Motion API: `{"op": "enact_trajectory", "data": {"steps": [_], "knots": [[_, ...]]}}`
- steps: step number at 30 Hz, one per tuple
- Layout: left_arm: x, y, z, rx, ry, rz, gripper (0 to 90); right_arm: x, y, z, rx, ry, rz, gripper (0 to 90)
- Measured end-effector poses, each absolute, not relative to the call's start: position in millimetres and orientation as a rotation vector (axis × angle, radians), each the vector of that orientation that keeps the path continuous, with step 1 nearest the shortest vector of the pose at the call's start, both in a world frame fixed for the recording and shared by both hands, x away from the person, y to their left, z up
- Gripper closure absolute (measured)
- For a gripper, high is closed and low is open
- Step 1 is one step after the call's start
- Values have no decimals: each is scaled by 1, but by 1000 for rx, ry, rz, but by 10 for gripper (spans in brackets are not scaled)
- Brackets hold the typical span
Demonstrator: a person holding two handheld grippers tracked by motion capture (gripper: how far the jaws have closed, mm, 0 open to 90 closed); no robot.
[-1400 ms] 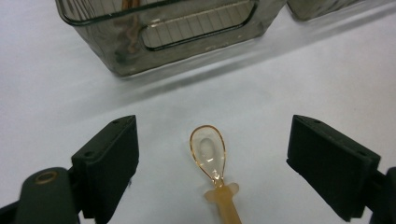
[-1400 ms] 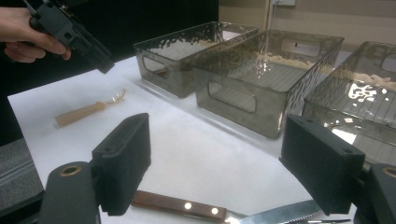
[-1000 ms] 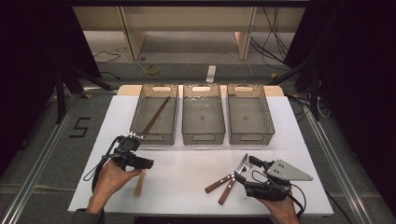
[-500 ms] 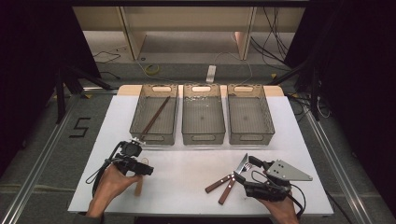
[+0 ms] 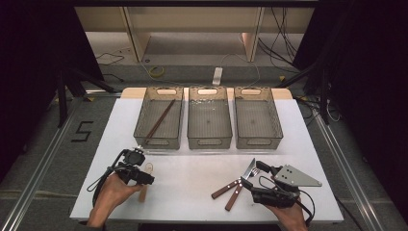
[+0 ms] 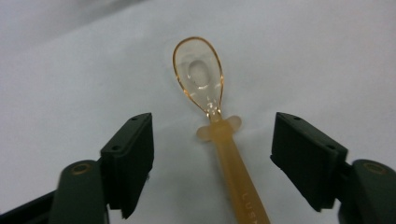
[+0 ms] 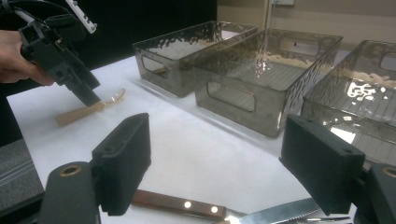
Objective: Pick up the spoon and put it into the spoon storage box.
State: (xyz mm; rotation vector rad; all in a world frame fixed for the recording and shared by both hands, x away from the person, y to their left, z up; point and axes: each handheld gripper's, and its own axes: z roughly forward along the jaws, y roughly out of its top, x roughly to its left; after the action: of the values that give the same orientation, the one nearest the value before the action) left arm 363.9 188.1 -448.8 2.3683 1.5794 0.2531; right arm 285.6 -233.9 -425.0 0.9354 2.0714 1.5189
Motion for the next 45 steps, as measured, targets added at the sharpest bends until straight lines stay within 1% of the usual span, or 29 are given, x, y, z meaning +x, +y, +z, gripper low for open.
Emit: {"op": "enact_trajectory", "data": {"steps": [6, 16, 22, 23, 27, 31, 39, 45], "knots": [[360, 188, -452, 2398, 1585, 247, 395, 286, -232, -425, 925, 2076, 1514, 246], [356, 185, -458, 2429, 1566, 198, 526, 286, -232, -424, 921, 2072, 1514, 246], [354, 179, -463, 2477, 1534, 180, 655, 286, -232, -425, 921, 2072, 1513, 247], [354, 178, -463, 2481, 1531, 183, 663, 285, -232, -425, 924, 2073, 1513, 246], [356, 181, -463, 2460, 1539, 156, 695, 285, -232, -425, 921, 2073, 1513, 246], [356, 183, -463, 2451, 1550, 158, 756, 285, -231, -425, 917, 2075, 1512, 246], [358, 189, -463, 2411, 1562, 116, 772, 285, -232, -425, 918, 2076, 1510, 246], [357, 191, -455, 2361, 1530, 146, 774, 286, -232, -424, 918, 2075, 1508, 247]]}}
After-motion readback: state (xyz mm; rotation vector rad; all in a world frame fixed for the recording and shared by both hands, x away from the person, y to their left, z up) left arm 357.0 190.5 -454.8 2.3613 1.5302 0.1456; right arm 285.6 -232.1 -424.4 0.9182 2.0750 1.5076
